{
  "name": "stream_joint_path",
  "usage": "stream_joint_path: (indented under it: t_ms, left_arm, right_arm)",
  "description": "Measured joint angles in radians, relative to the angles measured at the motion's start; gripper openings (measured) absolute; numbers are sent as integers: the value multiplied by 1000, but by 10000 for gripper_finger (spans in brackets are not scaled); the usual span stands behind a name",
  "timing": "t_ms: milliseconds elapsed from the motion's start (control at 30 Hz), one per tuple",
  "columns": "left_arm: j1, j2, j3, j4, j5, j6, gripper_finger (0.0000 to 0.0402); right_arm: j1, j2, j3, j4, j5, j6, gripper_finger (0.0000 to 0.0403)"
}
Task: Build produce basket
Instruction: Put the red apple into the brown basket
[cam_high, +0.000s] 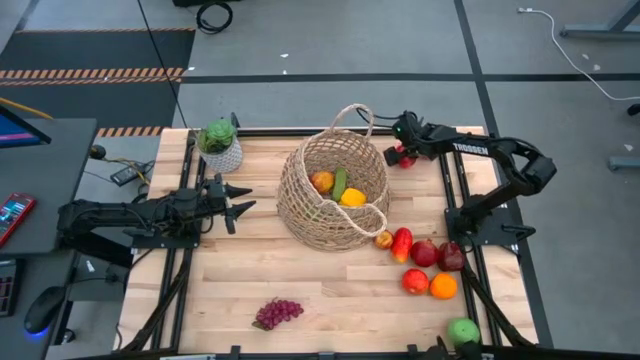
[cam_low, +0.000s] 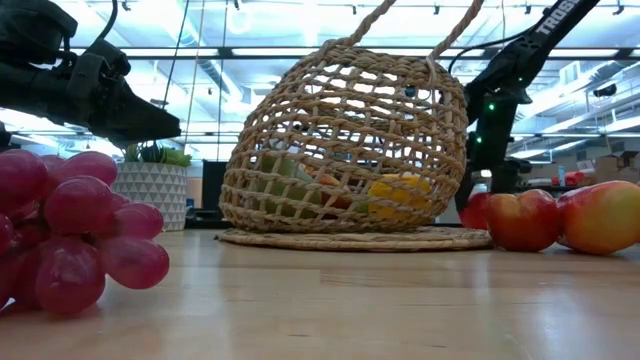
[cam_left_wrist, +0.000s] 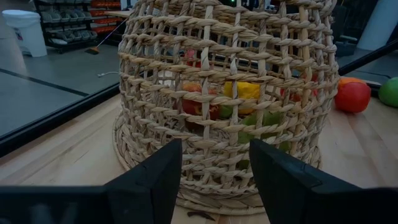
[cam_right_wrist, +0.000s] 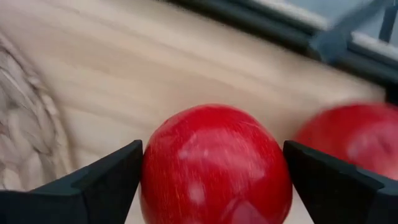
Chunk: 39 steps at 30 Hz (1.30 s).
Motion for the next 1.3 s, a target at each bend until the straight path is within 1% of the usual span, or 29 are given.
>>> stream_joint_path:
  t_ms: [133,300,500,633,900,1033,1133,1300]
  left_arm:
    - [0,0,0,0,0,0,194]
    - [0,0,0,0,0,0,195]
    - [0,0,0,0,0,0,194]
    - [0,0,0,0,0,0,194]
    - [0,0,0,0,0,0,193]
    - [0,0,0,0,0,0,195]
    - [0,0,0,0,0,0,197]
    - [0,0,0,0,0,0,193]
  right_arm:
    - [23,-1,2,-51,7,29,384]
    - [45,-1,2,-55,22,29,382]
    - [45,-3,2,-73,9,27,370]
    - [45,-26,3,-92,-24,27,368]
    - [50,-150,41,-170,-22,55,368]
    - [50,-227,42,-222,-52,80,368]
    - [51,-277,42,-273,-103,100,368]
    - [90,-351,42,-341,-156,117,368]
